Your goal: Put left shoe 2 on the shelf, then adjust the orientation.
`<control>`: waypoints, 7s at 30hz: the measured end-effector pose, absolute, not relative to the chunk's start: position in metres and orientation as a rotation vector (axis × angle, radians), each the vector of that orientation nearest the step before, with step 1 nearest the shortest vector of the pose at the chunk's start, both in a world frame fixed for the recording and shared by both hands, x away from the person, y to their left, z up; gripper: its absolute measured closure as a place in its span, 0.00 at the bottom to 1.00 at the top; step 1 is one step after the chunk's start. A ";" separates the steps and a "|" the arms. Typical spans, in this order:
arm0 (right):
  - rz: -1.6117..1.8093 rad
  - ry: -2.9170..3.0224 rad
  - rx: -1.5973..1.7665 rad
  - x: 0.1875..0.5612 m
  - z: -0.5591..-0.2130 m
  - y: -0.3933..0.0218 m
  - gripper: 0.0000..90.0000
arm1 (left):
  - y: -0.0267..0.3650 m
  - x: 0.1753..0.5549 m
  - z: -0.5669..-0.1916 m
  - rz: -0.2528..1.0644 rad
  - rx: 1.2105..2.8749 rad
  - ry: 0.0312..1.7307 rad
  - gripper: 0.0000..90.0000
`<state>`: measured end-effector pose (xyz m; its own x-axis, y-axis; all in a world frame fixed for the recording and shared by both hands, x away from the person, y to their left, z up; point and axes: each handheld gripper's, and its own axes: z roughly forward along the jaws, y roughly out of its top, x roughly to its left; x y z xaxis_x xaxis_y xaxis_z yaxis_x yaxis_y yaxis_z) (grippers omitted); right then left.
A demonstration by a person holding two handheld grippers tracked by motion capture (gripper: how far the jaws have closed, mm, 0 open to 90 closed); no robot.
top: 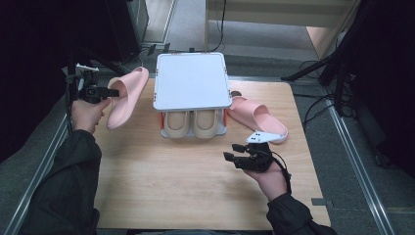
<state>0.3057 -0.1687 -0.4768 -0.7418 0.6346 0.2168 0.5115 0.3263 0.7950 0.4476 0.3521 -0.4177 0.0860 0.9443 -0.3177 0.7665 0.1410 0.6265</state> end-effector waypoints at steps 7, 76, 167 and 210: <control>1.394 2.451 1.064 0.307 -0.477 -0.169 0.56 | 0.343 0.455 -0.385 0.335 1.684 1.687 0.91; 1.394 2.481 1.068 0.313 -0.480 -0.167 0.58 | 0.203 0.507 -0.335 0.267 1.875 1.511 0.64; 1.180 2.221 1.427 0.435 -0.504 -0.263 1.00 | 0.287 0.315 -0.442 0.322 1.793 1.366 0.41; 1.212 2.223 1.450 0.429 -0.492 -0.222 0.86 | 0.296 0.307 -0.468 0.275 1.787 1.358 0.41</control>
